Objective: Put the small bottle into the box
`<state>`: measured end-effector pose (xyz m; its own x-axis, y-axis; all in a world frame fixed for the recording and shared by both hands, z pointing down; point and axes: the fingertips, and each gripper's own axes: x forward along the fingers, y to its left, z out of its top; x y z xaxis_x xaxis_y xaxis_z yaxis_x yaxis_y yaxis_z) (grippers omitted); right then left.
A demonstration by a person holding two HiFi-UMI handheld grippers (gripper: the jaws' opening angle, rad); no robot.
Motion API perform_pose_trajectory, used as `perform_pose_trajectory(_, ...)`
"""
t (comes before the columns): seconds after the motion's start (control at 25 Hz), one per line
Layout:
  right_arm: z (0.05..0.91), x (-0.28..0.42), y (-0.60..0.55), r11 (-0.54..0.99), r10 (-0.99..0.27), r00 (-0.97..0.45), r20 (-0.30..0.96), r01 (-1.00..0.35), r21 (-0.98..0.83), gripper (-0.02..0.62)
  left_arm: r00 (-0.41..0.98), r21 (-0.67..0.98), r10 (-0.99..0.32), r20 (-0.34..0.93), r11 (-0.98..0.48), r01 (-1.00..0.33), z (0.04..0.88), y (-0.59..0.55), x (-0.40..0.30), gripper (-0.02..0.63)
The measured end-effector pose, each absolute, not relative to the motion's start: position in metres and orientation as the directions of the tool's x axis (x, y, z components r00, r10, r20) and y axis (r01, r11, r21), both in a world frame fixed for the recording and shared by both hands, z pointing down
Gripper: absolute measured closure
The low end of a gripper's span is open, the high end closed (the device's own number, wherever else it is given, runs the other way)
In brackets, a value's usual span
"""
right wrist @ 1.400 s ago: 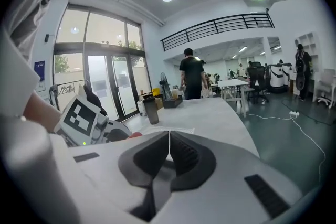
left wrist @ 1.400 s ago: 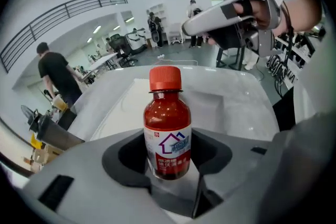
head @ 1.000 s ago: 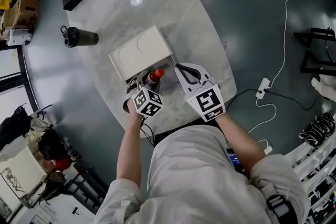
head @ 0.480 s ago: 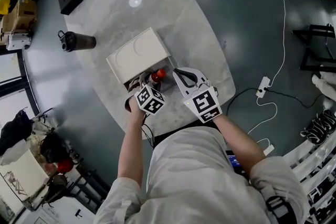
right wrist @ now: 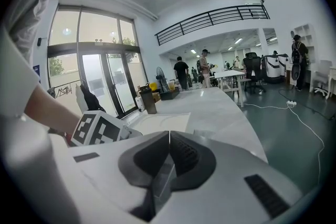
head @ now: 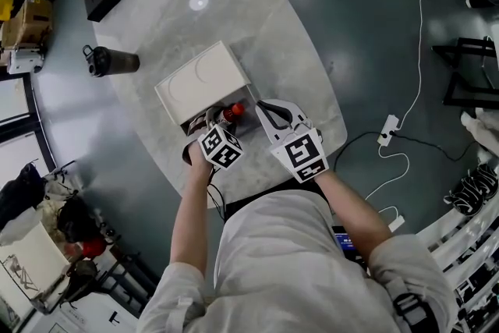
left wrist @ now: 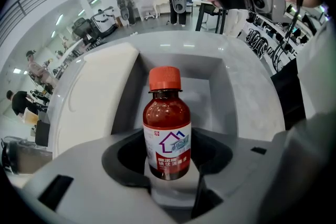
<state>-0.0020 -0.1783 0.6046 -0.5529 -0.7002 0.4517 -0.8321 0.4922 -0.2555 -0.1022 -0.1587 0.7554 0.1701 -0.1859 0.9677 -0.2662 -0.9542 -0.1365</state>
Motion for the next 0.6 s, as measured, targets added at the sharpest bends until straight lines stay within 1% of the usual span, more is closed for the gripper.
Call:
perform_pose_trajectory(0.32, 0.6030, 0.0007, -0.1786, 0.490, -0.703, -0.549, 0.453, -0.835, -0.252, 0.569, 0.159, -0.113, -0.154, 0.975, -0.964, -0.242, 0.7575, -0.1582, -0.1016, 0.376)
perform_pose_trajectory(0.6, 0.5993, 0.0052, -0.1788, 0.489, -0.708, -0.544, 0.450, -0.837, -0.244, 0.569, 0.163, -0.126, -0.173, 0.971, -0.956, -0.264, 0.7561, -0.1578, -0.1020, 0.376)
